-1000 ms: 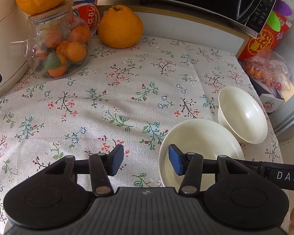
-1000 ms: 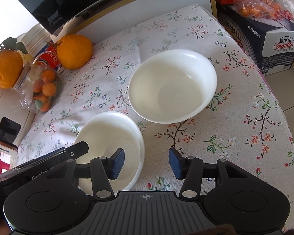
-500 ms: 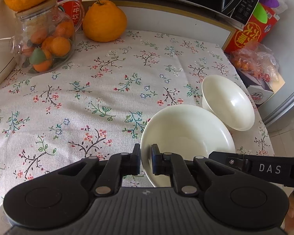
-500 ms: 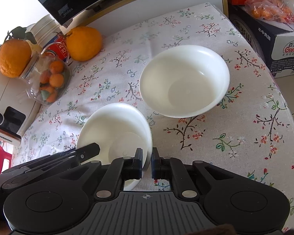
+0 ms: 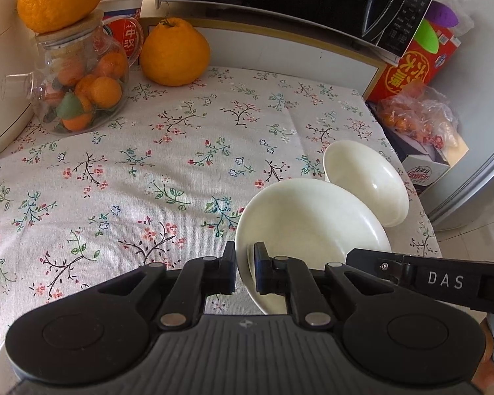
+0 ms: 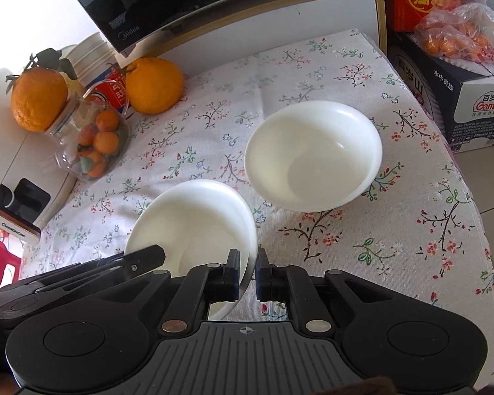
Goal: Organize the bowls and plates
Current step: 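Lift the white bowl with the left gripper toward the other white bowl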
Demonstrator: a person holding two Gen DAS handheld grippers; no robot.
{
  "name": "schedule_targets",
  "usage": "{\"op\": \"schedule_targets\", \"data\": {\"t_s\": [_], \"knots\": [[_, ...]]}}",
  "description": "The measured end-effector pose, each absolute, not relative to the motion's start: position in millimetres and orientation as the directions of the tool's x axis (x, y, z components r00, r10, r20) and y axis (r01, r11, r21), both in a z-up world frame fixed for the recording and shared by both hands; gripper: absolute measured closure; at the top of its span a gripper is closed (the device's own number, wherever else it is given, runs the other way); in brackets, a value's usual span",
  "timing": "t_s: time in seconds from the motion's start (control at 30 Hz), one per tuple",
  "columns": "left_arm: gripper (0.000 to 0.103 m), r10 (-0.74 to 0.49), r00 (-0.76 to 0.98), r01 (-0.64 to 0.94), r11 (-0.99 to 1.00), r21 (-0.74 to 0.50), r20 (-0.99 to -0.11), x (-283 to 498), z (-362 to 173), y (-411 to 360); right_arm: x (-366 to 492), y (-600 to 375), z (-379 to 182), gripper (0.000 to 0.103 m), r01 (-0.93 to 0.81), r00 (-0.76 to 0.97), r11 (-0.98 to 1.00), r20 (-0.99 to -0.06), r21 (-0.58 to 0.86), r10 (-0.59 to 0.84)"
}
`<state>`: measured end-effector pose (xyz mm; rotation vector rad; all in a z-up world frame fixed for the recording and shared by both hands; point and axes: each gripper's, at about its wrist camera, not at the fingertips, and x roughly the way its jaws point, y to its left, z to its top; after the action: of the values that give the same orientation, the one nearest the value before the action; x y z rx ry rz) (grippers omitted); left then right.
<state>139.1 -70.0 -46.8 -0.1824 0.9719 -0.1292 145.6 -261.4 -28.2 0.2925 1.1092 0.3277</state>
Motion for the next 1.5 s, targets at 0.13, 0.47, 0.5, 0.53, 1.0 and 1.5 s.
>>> {"op": "schedule_targets", "data": {"t_s": [0.13,0.47,0.5,0.53,1.0,1.5], "knots": [[0.093,-0.195,0.581,0.028,0.975,-0.220,-0.790,130,-37,-71,137,-266,-14,0.093,-0.129,0.435,0.908,-0.801,0.398,0.412],[0.093,-0.249,0.604,0.071,0.963,-0.260,-0.757,89,-19,-84,95,-288,15,0.093,-0.151,0.505,0.910,-0.762,0.385,0.406],[0.093,-0.256,0.604,0.074,0.961,-0.267,-0.754,86,-18,-85,91,-290,18,0.093,-0.152,0.512,0.911,-0.758,0.383,0.404],[0.093,-0.262,0.605,0.077,0.959,-0.272,-0.752,83,-17,-86,88,-291,20,0.093,-0.153,0.518,0.912,-0.755,0.381,0.402],[0.092,-0.323,0.587,0.120,0.942,-0.315,-0.742,48,-12,-98,52,-309,32,0.092,-0.184,0.515,0.915,-0.757,0.360,0.401],[0.091,-0.281,0.553,0.120,0.958,-0.259,-0.784,32,-26,-102,43,-303,15,0.092,-0.220,0.431,0.910,-0.802,0.352,0.415]]}}
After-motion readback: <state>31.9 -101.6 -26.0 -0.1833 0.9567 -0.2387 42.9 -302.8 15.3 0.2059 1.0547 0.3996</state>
